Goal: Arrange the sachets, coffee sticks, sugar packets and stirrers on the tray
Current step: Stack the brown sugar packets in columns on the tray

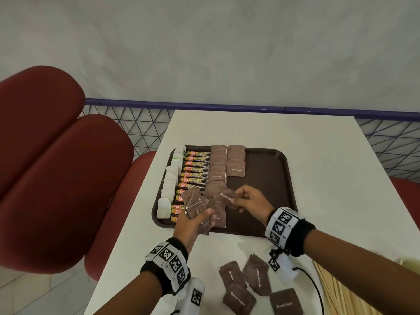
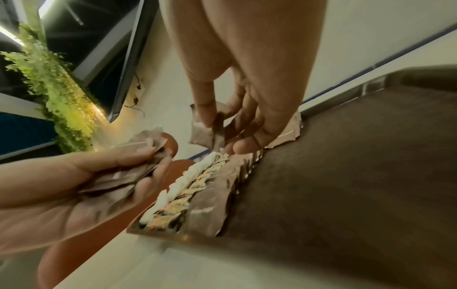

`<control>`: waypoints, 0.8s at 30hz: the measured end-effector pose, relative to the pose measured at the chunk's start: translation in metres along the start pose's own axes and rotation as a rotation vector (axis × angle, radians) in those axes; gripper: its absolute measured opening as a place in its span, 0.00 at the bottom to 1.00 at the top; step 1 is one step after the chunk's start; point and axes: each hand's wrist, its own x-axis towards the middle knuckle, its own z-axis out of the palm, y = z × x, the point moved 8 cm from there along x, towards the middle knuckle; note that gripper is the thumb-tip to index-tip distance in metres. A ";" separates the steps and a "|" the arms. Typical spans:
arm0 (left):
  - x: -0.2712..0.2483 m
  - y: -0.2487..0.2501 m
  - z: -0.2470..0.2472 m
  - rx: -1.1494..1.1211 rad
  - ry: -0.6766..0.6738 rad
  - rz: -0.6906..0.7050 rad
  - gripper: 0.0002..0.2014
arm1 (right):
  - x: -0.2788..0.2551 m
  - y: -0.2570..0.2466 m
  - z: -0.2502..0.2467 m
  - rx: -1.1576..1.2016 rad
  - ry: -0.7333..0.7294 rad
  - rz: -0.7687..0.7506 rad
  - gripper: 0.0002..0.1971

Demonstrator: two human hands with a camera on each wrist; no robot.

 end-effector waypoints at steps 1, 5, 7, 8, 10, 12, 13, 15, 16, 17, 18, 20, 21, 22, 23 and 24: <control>0.000 0.000 -0.002 0.004 0.008 0.001 0.11 | 0.004 0.000 -0.012 -0.031 0.075 -0.007 0.10; -0.001 -0.002 -0.012 0.034 0.024 -0.002 0.07 | 0.019 -0.004 -0.056 -0.277 0.324 -0.015 0.09; 0.000 -0.003 -0.017 0.046 0.027 -0.002 0.09 | 0.027 -0.005 -0.067 -0.316 0.374 0.012 0.05; 0.000 -0.003 -0.018 0.051 0.024 -0.004 0.11 | 0.032 -0.005 -0.070 -0.318 0.389 0.029 0.04; 0.000 -0.004 -0.021 0.064 0.012 -0.011 0.14 | 0.044 -0.005 -0.072 -0.308 0.402 0.059 0.02; -0.001 -0.004 -0.022 0.061 0.005 -0.012 0.13 | 0.056 -0.006 -0.070 -0.313 0.409 0.076 0.05; 0.000 -0.004 -0.024 0.057 0.006 -0.015 0.13 | 0.063 -0.006 -0.068 -0.311 0.413 0.080 0.06; 0.000 -0.003 -0.026 0.054 0.007 -0.022 0.12 | 0.075 -0.006 -0.064 -0.318 0.411 0.092 0.07; 0.000 -0.002 -0.027 0.050 0.004 -0.027 0.11 | 0.080 -0.005 -0.062 -0.330 0.409 0.106 0.08; 0.000 0.000 -0.027 0.046 -0.003 -0.032 0.08 | 0.085 -0.003 -0.061 -0.343 0.409 0.119 0.08; -0.001 0.001 -0.027 0.039 -0.011 -0.036 0.05 | 0.089 -0.002 -0.059 -0.361 0.409 0.134 0.08; -0.001 0.003 -0.030 0.023 -0.007 -0.041 0.02 | 0.095 -0.001 -0.054 -0.414 0.395 0.148 0.05; 0.000 0.003 -0.032 0.021 -0.001 -0.045 0.03 | 0.098 -0.001 -0.051 -0.448 0.387 0.145 0.03; 0.001 0.004 -0.034 0.021 0.006 -0.048 0.05 | 0.101 -0.001 -0.050 -0.482 0.384 0.140 0.03; 0.003 0.003 -0.036 0.024 0.011 -0.050 0.07 | 0.103 -0.001 -0.048 -0.512 0.380 0.136 0.05; 0.004 0.003 -0.036 0.024 0.010 -0.054 0.10 | 0.103 -0.003 -0.048 -0.541 0.379 0.137 0.05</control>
